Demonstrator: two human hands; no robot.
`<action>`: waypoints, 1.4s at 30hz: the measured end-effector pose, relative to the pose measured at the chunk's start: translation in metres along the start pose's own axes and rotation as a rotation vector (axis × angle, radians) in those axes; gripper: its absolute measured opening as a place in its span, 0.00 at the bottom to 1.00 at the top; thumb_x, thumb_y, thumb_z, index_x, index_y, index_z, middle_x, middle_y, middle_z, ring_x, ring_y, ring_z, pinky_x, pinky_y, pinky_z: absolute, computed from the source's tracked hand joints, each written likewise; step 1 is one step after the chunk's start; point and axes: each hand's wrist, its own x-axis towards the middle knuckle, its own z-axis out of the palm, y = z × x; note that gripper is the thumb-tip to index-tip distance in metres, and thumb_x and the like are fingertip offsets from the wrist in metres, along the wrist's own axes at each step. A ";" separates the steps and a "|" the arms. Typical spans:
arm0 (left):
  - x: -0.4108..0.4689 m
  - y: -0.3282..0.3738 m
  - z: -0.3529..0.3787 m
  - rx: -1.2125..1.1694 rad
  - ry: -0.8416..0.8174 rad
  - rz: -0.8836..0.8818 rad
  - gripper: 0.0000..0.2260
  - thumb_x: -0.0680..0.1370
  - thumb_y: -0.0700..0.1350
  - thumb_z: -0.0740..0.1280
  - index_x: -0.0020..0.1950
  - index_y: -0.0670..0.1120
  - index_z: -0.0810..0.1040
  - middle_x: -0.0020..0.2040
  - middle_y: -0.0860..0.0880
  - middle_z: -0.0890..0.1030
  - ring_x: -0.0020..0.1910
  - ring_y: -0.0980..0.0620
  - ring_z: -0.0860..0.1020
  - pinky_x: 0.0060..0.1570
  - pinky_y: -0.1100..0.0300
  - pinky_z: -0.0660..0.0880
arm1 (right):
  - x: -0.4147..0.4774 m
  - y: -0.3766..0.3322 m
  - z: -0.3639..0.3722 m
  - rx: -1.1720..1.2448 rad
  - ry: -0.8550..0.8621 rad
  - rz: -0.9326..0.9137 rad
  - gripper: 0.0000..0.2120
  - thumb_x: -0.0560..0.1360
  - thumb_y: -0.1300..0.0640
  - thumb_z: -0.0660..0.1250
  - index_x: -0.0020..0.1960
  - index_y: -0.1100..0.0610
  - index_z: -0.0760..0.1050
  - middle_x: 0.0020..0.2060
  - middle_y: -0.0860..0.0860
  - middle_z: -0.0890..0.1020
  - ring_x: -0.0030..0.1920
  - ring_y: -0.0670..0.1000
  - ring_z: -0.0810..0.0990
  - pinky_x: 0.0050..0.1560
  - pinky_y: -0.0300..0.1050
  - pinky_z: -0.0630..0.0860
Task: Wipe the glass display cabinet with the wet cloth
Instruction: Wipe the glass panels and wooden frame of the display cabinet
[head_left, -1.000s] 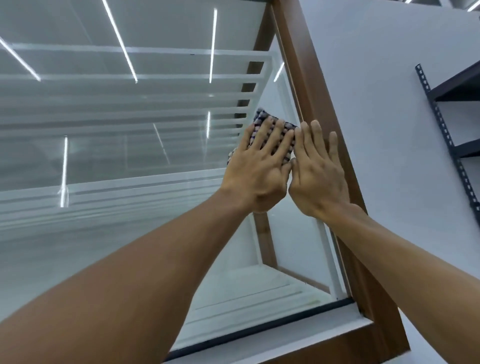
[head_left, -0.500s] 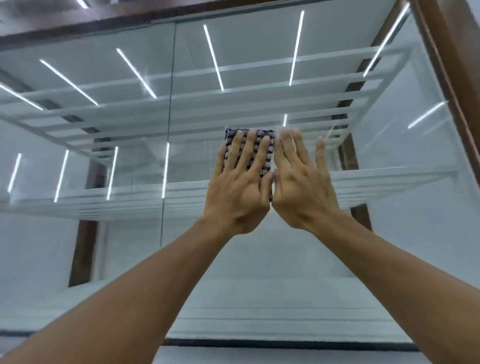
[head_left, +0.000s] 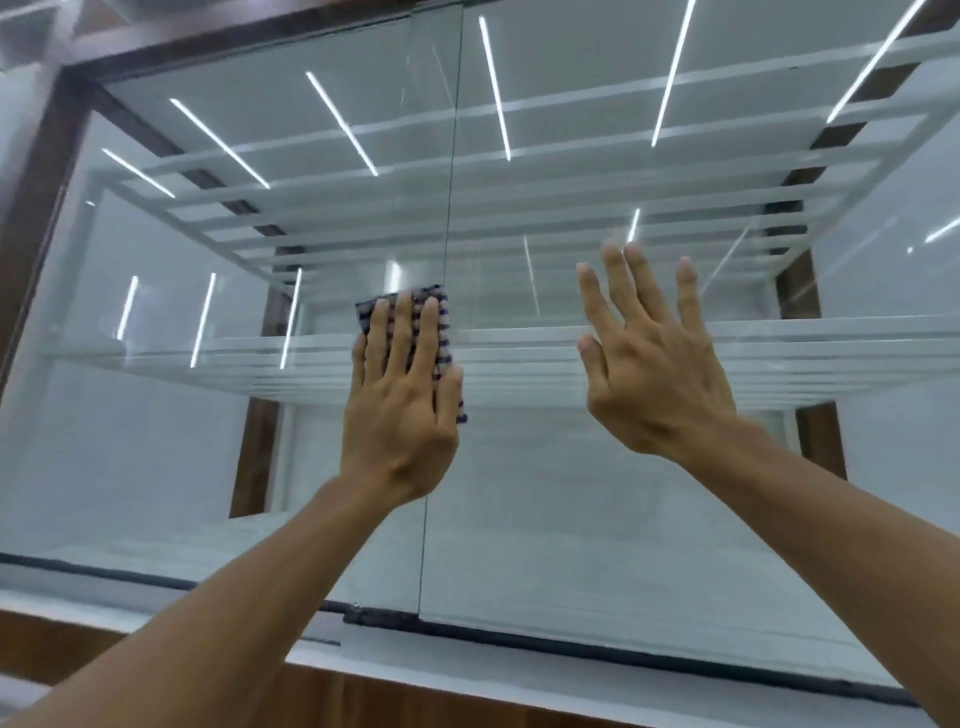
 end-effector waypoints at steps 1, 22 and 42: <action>-0.011 0.007 0.004 0.016 -0.022 0.060 0.29 0.85 0.55 0.47 0.84 0.50 0.43 0.85 0.50 0.41 0.83 0.54 0.36 0.81 0.51 0.37 | -0.004 0.000 0.000 0.007 -0.003 -0.005 0.31 0.83 0.46 0.42 0.83 0.56 0.44 0.82 0.56 0.42 0.82 0.54 0.38 0.80 0.65 0.37; 0.058 0.279 0.085 0.127 -0.204 0.583 0.30 0.85 0.58 0.40 0.84 0.49 0.37 0.84 0.46 0.35 0.82 0.48 0.31 0.80 0.46 0.33 | -0.107 0.217 -0.070 -0.221 -0.009 0.180 0.32 0.82 0.44 0.38 0.83 0.55 0.44 0.83 0.56 0.45 0.83 0.54 0.41 0.82 0.62 0.42; 0.029 0.365 0.113 0.046 -0.222 0.669 0.27 0.87 0.55 0.40 0.84 0.49 0.37 0.84 0.47 0.36 0.82 0.48 0.32 0.80 0.45 0.33 | -0.169 0.250 -0.075 -0.152 0.154 0.337 0.29 0.83 0.53 0.45 0.82 0.64 0.50 0.82 0.60 0.51 0.83 0.56 0.45 0.82 0.58 0.43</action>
